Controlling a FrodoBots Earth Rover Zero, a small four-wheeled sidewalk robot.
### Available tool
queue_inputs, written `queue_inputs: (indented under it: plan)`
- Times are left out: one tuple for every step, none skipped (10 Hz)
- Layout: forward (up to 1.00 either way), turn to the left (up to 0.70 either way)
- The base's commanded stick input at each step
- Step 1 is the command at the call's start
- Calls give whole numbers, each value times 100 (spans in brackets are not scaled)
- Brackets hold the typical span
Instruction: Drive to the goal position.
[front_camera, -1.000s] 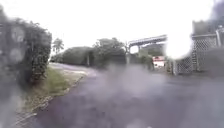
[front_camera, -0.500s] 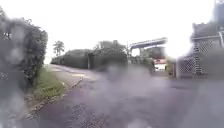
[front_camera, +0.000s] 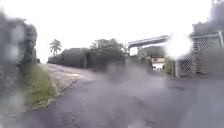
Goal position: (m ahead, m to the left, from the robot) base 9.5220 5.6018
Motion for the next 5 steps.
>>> queue_inputs:
  plan:
    - [70,0]
    - [70,0]
    - [70,0]
    - [70,0]
    - [70,0]
